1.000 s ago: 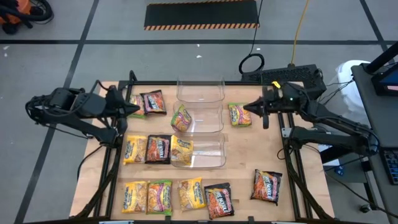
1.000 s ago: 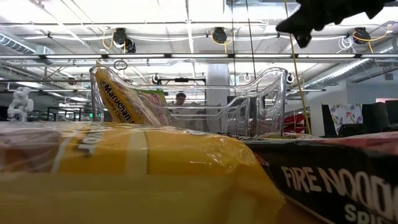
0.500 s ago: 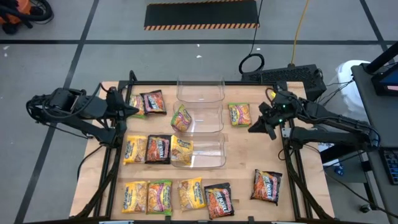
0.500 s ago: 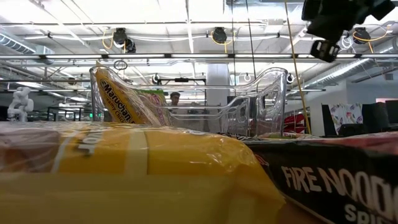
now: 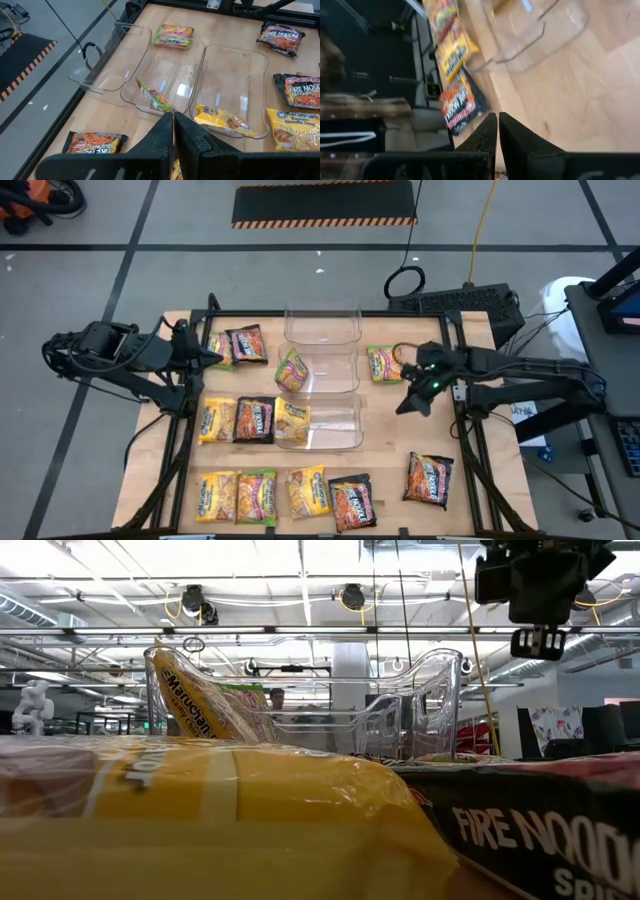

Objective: Sort Maruchan noodles
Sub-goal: Put the black noodle pack into the top transparent bin

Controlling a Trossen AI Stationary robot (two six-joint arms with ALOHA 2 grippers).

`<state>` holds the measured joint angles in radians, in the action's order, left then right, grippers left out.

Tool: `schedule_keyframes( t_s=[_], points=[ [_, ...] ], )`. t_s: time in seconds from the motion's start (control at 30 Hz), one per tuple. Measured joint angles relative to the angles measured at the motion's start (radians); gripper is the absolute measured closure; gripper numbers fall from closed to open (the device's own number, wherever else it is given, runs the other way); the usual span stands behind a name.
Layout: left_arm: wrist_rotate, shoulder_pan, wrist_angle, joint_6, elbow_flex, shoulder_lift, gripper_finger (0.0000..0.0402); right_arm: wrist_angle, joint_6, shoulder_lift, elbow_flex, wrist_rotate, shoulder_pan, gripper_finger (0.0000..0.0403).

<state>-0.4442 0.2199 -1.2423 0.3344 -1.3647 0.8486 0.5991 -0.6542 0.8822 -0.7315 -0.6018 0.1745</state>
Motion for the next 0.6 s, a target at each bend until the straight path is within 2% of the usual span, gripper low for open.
schedule_keyframes(
  t_s=[0.23, 0.6],
  points=[
    [0.019, 0.000, -0.042, 0.001, 0.000, 0.000, 0.0380, -0.037, -0.018, 0.157, 0.000, -0.002, -0.095, 0.0390],
    [0.061, 0.000, -0.042, -0.001, 0.000, 0.000, 0.0380, -0.294, -0.155, 0.361, 0.000, -0.001, -0.219, 0.0390]
  ],
)
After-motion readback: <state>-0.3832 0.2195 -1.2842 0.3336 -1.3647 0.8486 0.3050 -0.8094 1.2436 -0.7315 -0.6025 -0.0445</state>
